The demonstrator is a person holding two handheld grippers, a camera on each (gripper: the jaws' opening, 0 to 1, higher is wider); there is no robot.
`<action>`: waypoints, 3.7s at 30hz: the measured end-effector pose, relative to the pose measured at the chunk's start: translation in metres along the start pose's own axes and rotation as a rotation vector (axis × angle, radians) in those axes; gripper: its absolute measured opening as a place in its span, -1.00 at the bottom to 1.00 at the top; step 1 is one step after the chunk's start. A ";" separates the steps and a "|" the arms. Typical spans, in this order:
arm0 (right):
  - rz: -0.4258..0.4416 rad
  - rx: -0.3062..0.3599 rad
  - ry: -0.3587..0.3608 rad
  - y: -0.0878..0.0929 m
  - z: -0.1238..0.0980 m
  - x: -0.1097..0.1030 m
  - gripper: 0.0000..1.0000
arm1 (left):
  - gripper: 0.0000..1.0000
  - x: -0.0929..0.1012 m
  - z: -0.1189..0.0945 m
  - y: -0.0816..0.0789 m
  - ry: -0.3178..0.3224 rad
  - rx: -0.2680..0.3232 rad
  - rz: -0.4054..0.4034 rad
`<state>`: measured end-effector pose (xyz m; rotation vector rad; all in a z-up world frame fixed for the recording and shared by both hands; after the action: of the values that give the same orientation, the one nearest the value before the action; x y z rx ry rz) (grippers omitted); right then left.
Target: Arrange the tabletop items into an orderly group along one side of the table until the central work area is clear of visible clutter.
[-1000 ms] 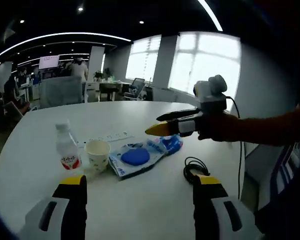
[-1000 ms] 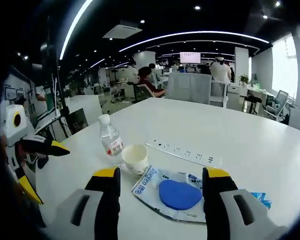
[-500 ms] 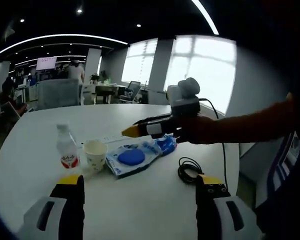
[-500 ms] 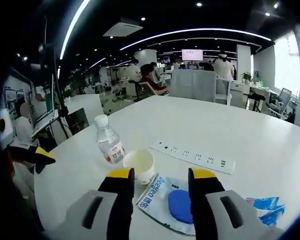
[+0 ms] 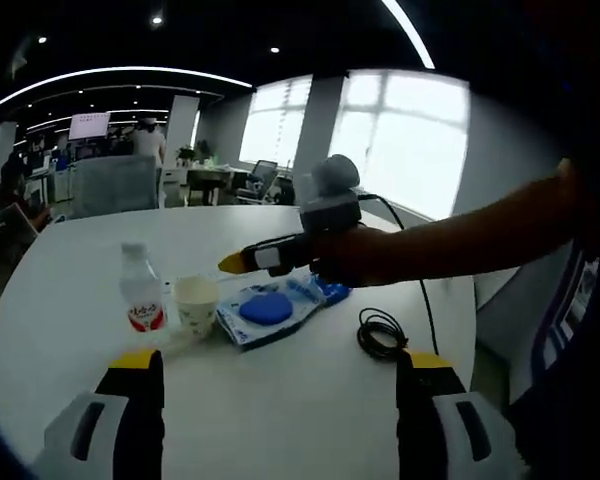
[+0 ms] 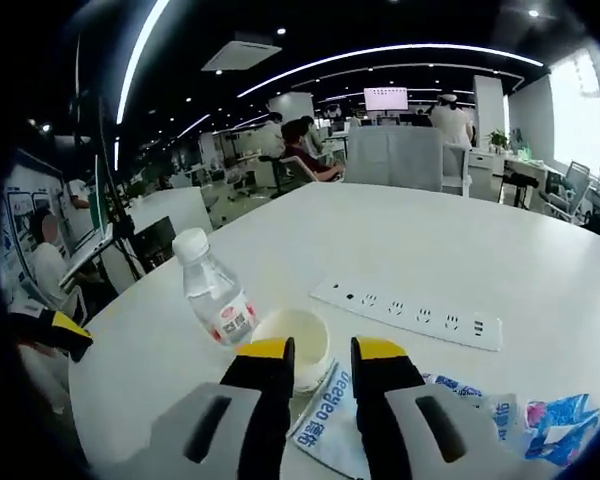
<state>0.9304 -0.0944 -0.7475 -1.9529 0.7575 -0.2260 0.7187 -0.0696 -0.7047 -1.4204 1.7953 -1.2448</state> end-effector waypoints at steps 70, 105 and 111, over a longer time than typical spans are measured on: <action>0.325 -0.060 -0.001 0.023 0.020 -0.025 -1.00 | 0.69 -0.006 -0.018 0.030 -0.016 -0.058 -0.014; 0.047 -0.004 -0.036 0.026 -0.017 -0.016 0.04 | 0.71 -0.007 -0.028 0.025 -0.076 -0.025 -0.020; 0.012 0.006 -0.033 0.036 -0.049 -0.013 0.28 | 0.72 -0.003 -0.027 0.024 -0.094 -0.010 -0.034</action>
<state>0.8829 -0.1346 -0.7515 -1.9410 0.7456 -0.1882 0.6865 -0.0576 -0.7144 -1.4952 1.7238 -1.1680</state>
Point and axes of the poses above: the point that each gripper's makers call its tool centre point, and the gripper's own axes: z roughly forward along the fingers, x roughly to its right, y roughly out of its underside, the point moved 3 cm from there along -z, roughly backward along the fingers, and after that the axes turned 3 degrees about z, right-handed, at the moved point
